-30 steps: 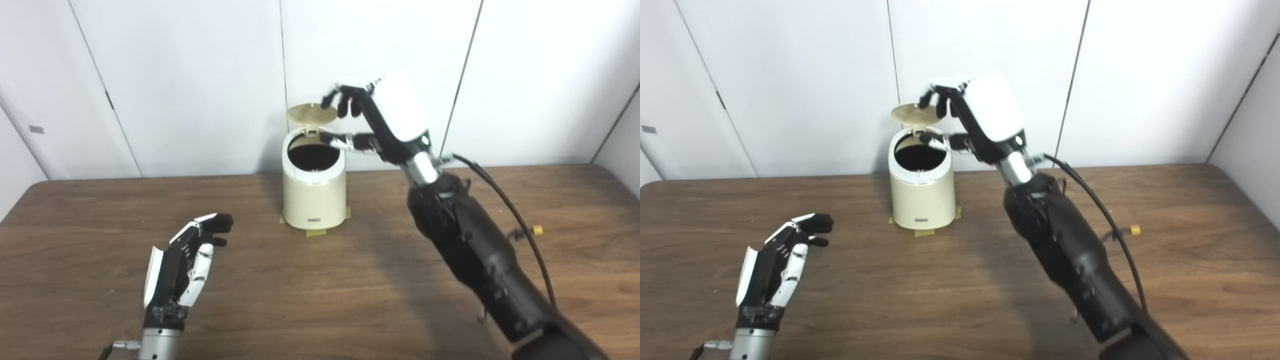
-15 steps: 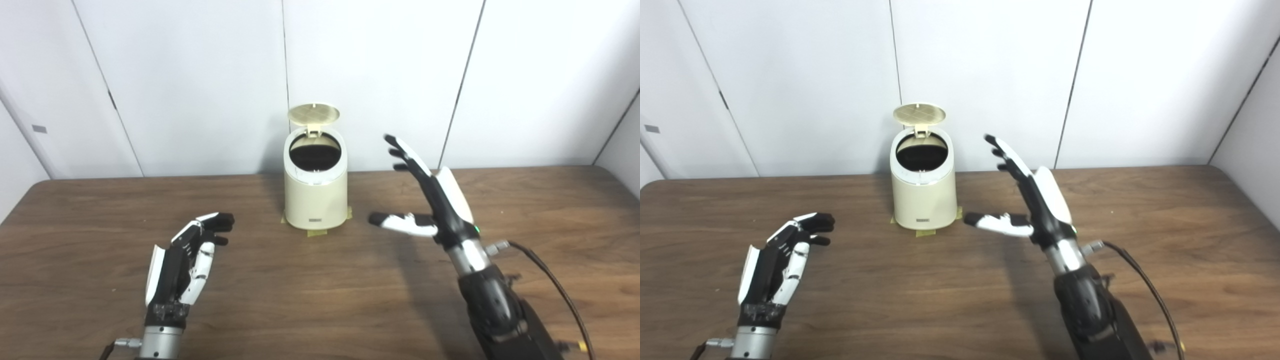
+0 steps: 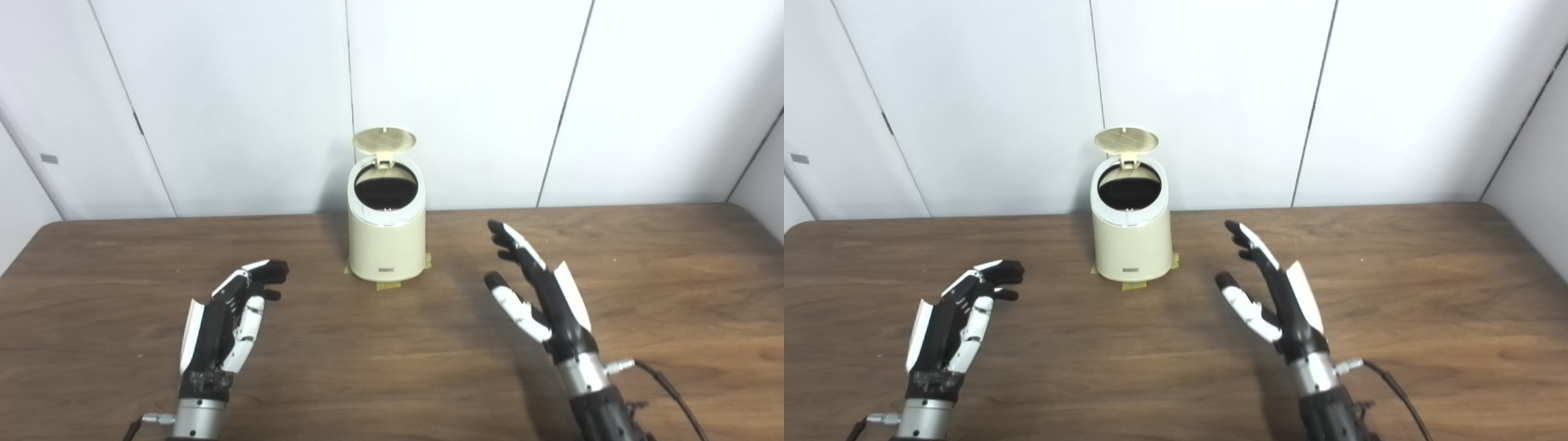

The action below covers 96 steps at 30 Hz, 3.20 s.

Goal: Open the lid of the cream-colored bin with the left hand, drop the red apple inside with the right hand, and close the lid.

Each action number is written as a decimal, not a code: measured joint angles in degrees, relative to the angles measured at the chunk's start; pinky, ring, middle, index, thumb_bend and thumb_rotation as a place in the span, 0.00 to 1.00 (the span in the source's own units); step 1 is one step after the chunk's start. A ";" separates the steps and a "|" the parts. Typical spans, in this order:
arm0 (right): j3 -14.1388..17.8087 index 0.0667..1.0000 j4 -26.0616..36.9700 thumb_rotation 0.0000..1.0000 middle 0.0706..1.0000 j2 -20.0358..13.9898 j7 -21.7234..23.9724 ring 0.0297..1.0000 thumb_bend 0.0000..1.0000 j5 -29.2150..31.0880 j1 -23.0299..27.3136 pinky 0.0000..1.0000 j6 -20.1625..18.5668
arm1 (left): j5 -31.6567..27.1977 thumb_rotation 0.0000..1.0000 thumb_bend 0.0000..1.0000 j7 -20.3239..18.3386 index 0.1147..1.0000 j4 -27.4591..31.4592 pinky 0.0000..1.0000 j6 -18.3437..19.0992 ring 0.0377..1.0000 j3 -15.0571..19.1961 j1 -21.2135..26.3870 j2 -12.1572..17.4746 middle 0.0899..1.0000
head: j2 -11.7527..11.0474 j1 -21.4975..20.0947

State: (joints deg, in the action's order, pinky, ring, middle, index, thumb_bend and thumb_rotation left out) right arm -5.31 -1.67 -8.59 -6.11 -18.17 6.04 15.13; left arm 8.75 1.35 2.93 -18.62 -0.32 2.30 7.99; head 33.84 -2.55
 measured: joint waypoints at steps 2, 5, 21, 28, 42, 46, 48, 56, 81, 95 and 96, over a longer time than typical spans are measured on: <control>0.27 0.89 -0.28 0.97 0.91 -0.03 0.09 0.92 0.20 -0.16 0.10 0.90 -0.05 | 1.68 0.79 0.25 -0.02 0.70 0.04 0.64 1.12 0.72 -0.05 0.86 -0.04 0.72 | -0.09 0.18; 0.22 0.89 -0.36 0.94 0.90 -0.24 0.18 0.91 0.20 -1.12 0.19 0.87 -0.05 | 3.39 0.86 0.31 -0.12 0.72 0.75 0.66 5.22 0.74 0.10 3.89 0.06 0.74 | -0.18 0.53; -0.42 0.90 -0.29 0.87 0.89 -1.38 3.00 0.88 0.25 -3.49 0.29 0.80 -0.54 | 14.64 1.00 0.60 -4.71 0.82 5.38 0.76 23.58 0.84 -5.04 32.35 1.33 0.83 | -0.18 0.97; -0.43 0.90 -0.22 0.85 0.89 -1.34 3.23 0.88 0.25 -3.66 0.28 0.80 -0.86 | 24.03 1.00 0.74 -20.15 0.90 6.68 0.91 37.43 0.97 -14.86 40.62 6.42 0.94 | -0.35 0.79; -0.45 0.90 -0.17 0.85 0.89 -1.20 3.22 0.88 0.26 -3.95 0.27 0.80 -1.02 | 34.30 1.00 0.81 -26.19 0.84 1.36 1.00 39.91 0.99 -22.85 46.09 7.50 0.89 | -0.44 0.88; -0.50 0.89 -0.18 0.87 0.89 -1.16 3.21 0.87 0.26 -4.29 0.27 0.79 -1.02 | 36.13 1.00 0.82 -26.69 0.84 1.06 1.00 39.83 0.98 -23.73 46.20 7.56 0.89 | -0.53 0.88; -0.50 0.89 -0.16 0.87 0.89 -1.13 3.20 0.87 0.26 -4.73 0.28 0.79 -1.03 | 36.93 1.00 0.84 -26.88 0.84 0.69 1.00 39.87 0.99 -24.01 46.21 7.55 0.90 | -0.61 0.88; -0.47 0.89 -0.09 0.84 0.89 -0.96 3.22 0.87 0.27 -4.91 0.27 0.79 -1.56 | 39.35 1.00 0.83 -26.55 0.86 -1.12 1.00 40.43 1.00 -23.42 46.50 7.16 0.91 | -0.88 0.70; -0.97 0.88 0.37 0.74 0.88 -0.05 3.27 0.86 0.28 -6.04 0.26 0.77 -3.59 | 41.73 1.00 0.81 -19.56 0.83 -9.06 1.00 38.18 0.95 -22.13 46.89 5.29 0.87 | -0.97 0.09; -1.37 0.88 0.99 0.78 0.88 0.02 3.34 0.86 0.32 -6.91 -0.04 0.76 -4.23 | 42.64 1.00 0.82 -19.56 0.83 -10.87 1.00 38.00 0.96 -24.06 46.85 5.16 0.86 | -0.62 0.18; -1.37 0.88 0.99 0.77 0.88 0.03 3.35 0.85 0.33 -6.89 -0.05 0.76 -4.23 | 42.67 1.00 0.83 -19.56 0.83 -10.84 1.00 37.97 0.96 -24.15 46.84 5.16 0.85 | -0.53 0.09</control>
State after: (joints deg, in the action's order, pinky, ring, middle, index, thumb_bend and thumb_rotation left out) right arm -6.68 -0.68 -8.57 -2.76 -25.05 6.00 10.90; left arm 51.42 -18.21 -7.92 19.35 -24.47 49.14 13.15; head 33.31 -2.46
